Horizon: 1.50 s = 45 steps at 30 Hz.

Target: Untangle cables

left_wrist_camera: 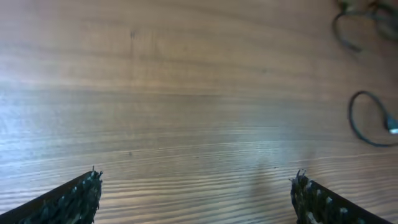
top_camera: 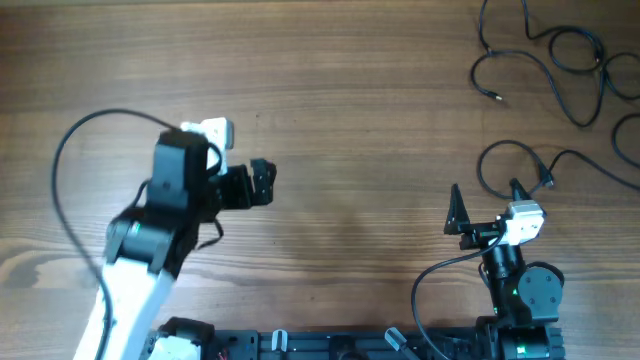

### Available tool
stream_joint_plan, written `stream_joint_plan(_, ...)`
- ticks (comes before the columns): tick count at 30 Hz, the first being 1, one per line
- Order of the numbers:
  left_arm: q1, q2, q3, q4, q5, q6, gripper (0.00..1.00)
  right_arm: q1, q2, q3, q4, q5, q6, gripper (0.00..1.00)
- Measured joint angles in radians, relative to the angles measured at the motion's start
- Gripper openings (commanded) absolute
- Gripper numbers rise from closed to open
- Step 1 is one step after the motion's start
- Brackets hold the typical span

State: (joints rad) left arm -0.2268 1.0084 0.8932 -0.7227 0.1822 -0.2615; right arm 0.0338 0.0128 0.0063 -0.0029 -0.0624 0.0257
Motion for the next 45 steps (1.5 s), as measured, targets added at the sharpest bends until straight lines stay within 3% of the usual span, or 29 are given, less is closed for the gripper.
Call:
stream_joint_plan(7, 0.008, -0.221, -0.14, 0.012, -0.003, 0.025, 1.0, 0.0, 0.0, 0.0, 0.0, 0.0, 0.0, 1.0)
stream_joint_plan(13, 0.101, -0.504, -0.28, 0.006, -0.006, 0.036, 1.0, 0.0, 0.0, 0.0, 0.0, 0.0, 0.0, 1.0)
stream_joint_plan(19, 0.177, -0.661, -0.37, 0.023, -0.006, 0.052, 1.0, 0.0, 0.0, 0.0, 0.0, 0.0, 0.0, 1.0)
stream_joint_plan(24, 0.279, -0.804, -0.522, 0.207, 0.032, 0.057, 1.0, 0.0, 0.0, 0.0, 0.0, 0.0, 0.0, 1.0)
stream_joint_plan(32, 0.286, -0.863, -0.706, 0.496, 0.068, 0.06, 1.0, 0.0, 0.0, 0.0, 0.0, 0.0, 0.0, 1.0)
stream_joint_plan(45, 0.259, -0.972, -0.821, 0.536, 0.077, 0.167, 1.0, 0.0, 0.0, 0.0, 0.0, 0.0, 0.0, 1.0)
